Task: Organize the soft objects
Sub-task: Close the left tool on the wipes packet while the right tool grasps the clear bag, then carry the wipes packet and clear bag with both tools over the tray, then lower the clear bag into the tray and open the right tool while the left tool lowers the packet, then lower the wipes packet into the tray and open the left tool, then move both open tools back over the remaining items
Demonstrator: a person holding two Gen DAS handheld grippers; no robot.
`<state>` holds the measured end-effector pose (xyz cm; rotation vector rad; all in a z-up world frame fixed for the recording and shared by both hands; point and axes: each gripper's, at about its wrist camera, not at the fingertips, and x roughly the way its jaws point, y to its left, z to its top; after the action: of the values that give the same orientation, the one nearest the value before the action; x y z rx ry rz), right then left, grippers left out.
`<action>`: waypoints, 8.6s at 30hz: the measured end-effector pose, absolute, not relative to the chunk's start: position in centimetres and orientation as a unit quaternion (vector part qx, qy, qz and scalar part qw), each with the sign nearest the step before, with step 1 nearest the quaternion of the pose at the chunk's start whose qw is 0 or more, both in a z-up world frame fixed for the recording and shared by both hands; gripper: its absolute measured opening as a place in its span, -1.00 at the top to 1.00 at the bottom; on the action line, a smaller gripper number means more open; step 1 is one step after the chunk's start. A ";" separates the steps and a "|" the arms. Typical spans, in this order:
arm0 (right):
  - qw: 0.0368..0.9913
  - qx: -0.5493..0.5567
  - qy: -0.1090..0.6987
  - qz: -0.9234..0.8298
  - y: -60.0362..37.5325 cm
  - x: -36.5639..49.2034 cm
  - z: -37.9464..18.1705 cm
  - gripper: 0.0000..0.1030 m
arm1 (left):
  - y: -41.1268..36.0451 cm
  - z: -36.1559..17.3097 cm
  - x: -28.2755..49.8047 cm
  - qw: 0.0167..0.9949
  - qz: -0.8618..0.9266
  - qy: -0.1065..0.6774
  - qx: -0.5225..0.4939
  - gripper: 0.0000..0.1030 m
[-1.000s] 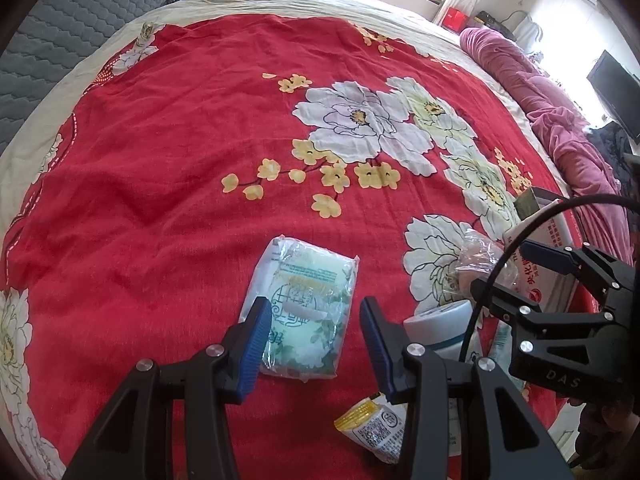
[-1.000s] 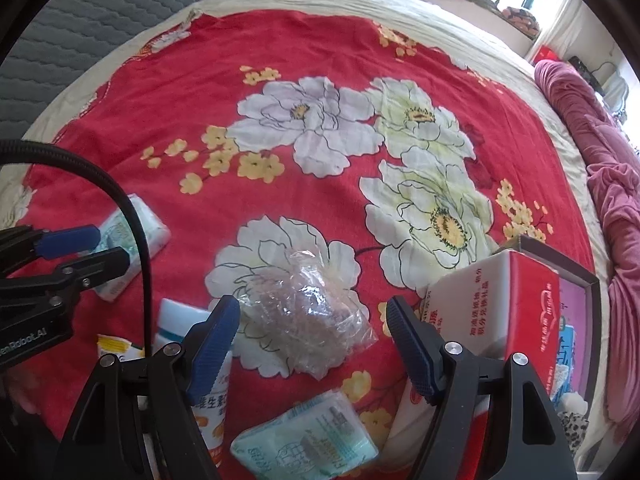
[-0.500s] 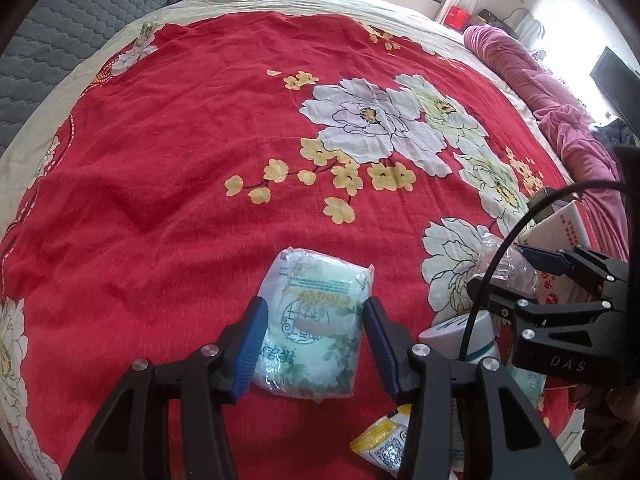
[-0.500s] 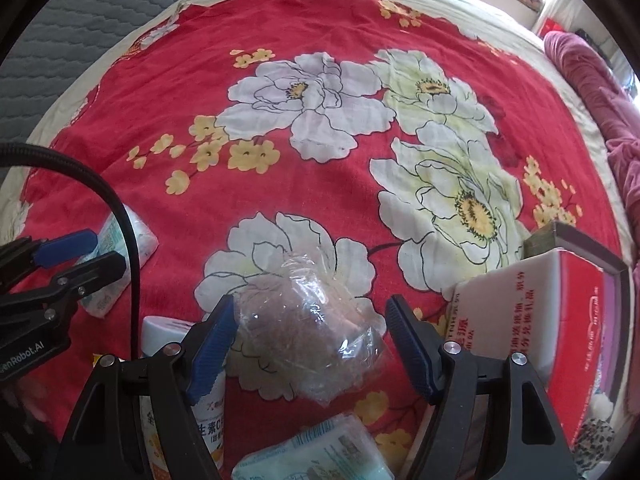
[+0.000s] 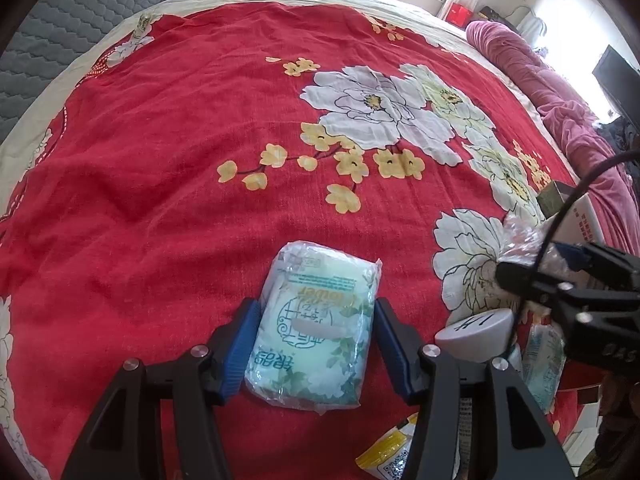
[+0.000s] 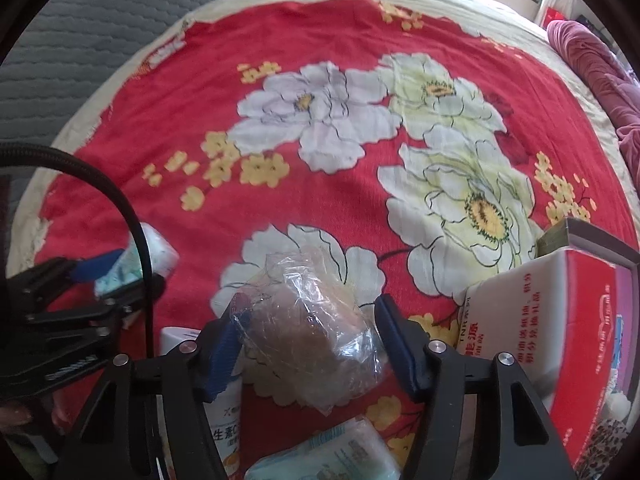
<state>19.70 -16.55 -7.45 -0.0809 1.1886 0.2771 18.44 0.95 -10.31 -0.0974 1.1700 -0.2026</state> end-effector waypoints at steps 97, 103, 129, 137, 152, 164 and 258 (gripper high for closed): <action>0.910 0.052 0.410 0.038 -33.1 0.5 12.5 -0.26 | -14.2 10.9 3.9 0.892 -0.166 0.419 0.042 0.06; 0.909 0.063 0.411 0.022 -35.6 0.2 12.0 -0.26 | -16.6 10.1 4.4 0.885 -0.182 0.427 0.048 0.06; 0.887 0.117 0.439 -0.086 -49.2 -2.0 7.0 -0.26 | -30.6 3.5 3.8 0.820 -0.297 0.480 0.090 0.06; 0.875 0.128 0.455 -0.103 -51.6 -1.7 4.5 -0.26 | -34.6 0.2 4.0 0.797 -0.318 0.501 0.114 0.06; 0.860 0.124 0.486 -0.099 -52.5 1.5 0.4 -0.26 | -36.1 -2.9 8.6 0.792 -0.298 0.523 0.105 0.06; 0.853 0.125 0.495 -0.104 -52.4 4.6 -2.3 -0.29 | -36.1 -3.6 9.0 0.792 -0.297 0.523 0.103 0.06; 0.901 0.057 0.426 -0.051 -39.5 0.0 8.5 -0.47 | -18.3 6.9 5.5 0.867 -0.217 0.448 0.015 -0.13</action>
<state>0.02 -39.51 8.54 0.1174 0.8819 -0.1059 5.53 -18.30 6.89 0.0304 0.9374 -0.4547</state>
